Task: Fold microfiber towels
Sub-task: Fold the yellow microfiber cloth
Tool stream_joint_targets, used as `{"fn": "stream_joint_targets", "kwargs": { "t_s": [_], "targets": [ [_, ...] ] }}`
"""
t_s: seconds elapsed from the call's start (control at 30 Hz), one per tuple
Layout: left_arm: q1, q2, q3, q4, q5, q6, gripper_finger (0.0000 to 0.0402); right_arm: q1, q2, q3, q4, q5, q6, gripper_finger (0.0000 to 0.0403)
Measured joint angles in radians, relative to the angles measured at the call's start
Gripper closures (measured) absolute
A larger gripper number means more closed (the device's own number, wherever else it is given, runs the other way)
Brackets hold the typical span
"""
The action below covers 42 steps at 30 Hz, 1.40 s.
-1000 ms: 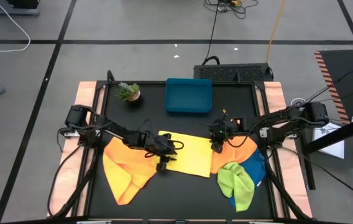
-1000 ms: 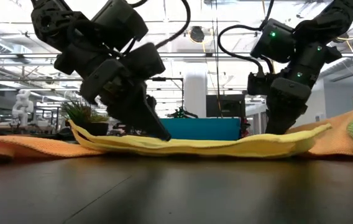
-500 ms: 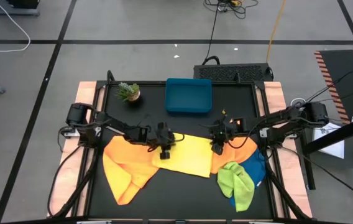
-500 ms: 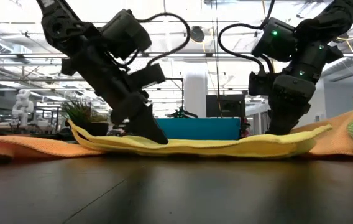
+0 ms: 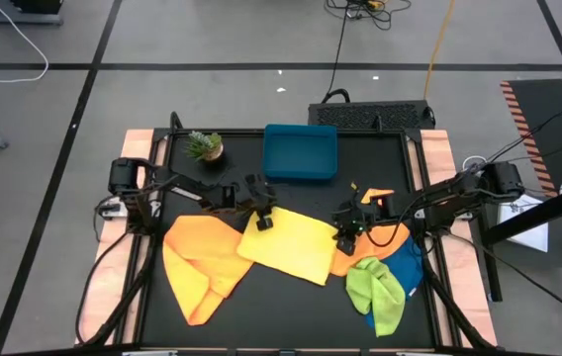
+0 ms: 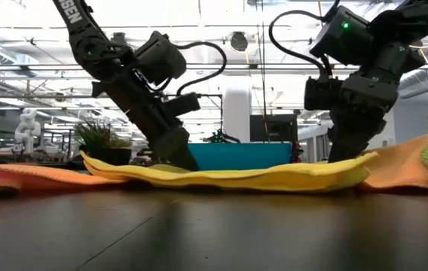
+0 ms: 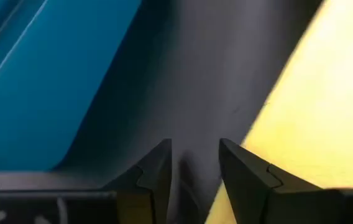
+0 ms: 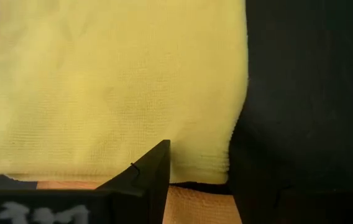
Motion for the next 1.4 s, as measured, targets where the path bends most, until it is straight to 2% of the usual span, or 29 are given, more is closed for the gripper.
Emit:
{"fn": "stream_joint_targets", "kwargs": {
  "t_s": [0.13, 0.27, 0.4, 0.6, 0.67, 0.9, 1.13, 1.23, 1.4],
  "targets": [
    [0.000, -0.007, 0.000, 0.064, 0.018, 0.020, 0.0266, 0.000, 0.000, 0.000, 0.048, 0.000, -0.007, 0.0259],
    [-0.006, -0.013, 0.001, 0.146, 0.185, 0.020, 0.0266, 0.000, 0.000, 0.000, 0.056, 0.003, -0.077, 0.0272],
    [-0.035, -0.013, 0.001, 0.221, 0.304, 0.026, 0.0266, -0.001, 0.000, 0.000, 0.060, 0.008, -0.117, 0.0309],
    [-0.081, -0.013, 0.001, 0.345, 0.351, 0.036, 0.0266, -0.001, 0.000, 0.000, 0.142, 0.008, -0.168, 0.0386],
    [-0.093, -0.006, 0.014, 0.365, 0.390, 0.044, 0.0266, -0.001, 0.000, 0.000, 0.182, 0.007, -0.183, 0.0398],
    [-0.105, -0.003, 0.109, 0.272, 0.419, 0.062, 0.0266, 0.000, 0.000, 0.000, 0.311, 0.002, -0.193, 0.0396],
    [-0.104, 0.006, 0.205, 0.198, 0.499, 0.107, 0.0266, 0.022, 0.000, 0.000, 0.327, 0.000, -0.180, 0.0399],
    [-0.095, 0.007, 0.225, 0.169, 0.501, 0.110, 0.0266, 0.039, 0.000, 0.000, 0.341, 0.001, -0.178, 0.0401],
    [-0.076, 0.035, 0.230, 0.173, 0.564, 0.084, 0.0266, 0.070, 0.000, 0.000, 0.407, 0.002, -0.184, 0.0402]
  ]
}}
